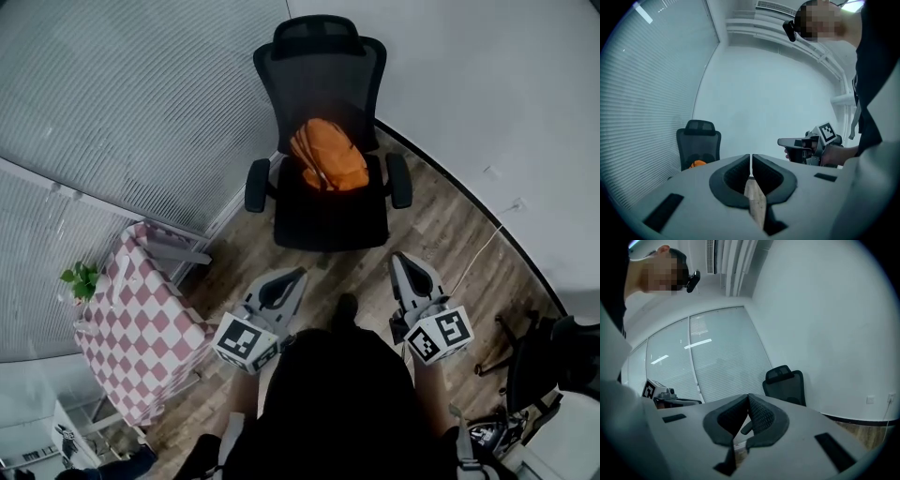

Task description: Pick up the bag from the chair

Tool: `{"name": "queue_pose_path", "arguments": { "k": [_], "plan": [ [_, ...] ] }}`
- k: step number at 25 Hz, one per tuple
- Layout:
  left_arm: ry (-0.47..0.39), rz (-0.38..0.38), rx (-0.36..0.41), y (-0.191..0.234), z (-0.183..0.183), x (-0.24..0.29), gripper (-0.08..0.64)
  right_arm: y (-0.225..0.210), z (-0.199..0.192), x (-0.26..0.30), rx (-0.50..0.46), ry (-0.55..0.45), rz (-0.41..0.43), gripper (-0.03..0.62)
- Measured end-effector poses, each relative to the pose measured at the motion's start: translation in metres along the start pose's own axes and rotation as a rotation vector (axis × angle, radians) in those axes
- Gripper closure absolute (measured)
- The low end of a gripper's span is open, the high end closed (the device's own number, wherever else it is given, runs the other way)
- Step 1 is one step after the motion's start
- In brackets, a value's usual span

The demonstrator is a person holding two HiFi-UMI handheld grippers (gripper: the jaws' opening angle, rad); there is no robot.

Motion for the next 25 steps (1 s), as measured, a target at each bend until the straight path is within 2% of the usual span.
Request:
{"name": "queue_pose_path", "arguments": {
  "k": [8, 13, 19, 25],
  "plan": [
    [0.041, 0.027, -0.009, 0.014, 0.003, 0.028, 0.518, -0.032, -0.003, 0.015, 0.068, 0.01, 0.001, 0.574],
    [0.063, 0.028, -0.045, 0.038, 0.004, 0.042, 0.517, -0.04, -0.008, 0.034, 0.102, 0.021, -0.011, 0.574],
    [0.057, -0.005, -0.045, 0.083, 0.011, 0.084, 0.517, -0.058, -0.003, 0.062, 0.102, 0.02, -0.082, 0.574],
    [0.056, -0.025, -0.037, 0.151, 0.032, 0.14, 0.523, -0.079, 0.016, 0.114, 0.085, 0.016, -0.159, 0.574]
  ]
}}
Point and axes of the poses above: the fingertips, and each gripper's own axes: x forward along the fingers, y to its left, z out of its top, the point moved 4 cm from there along -x, backward along the fingers, and after that the axes turned 10 degrees about z, right-handed, at the moved point
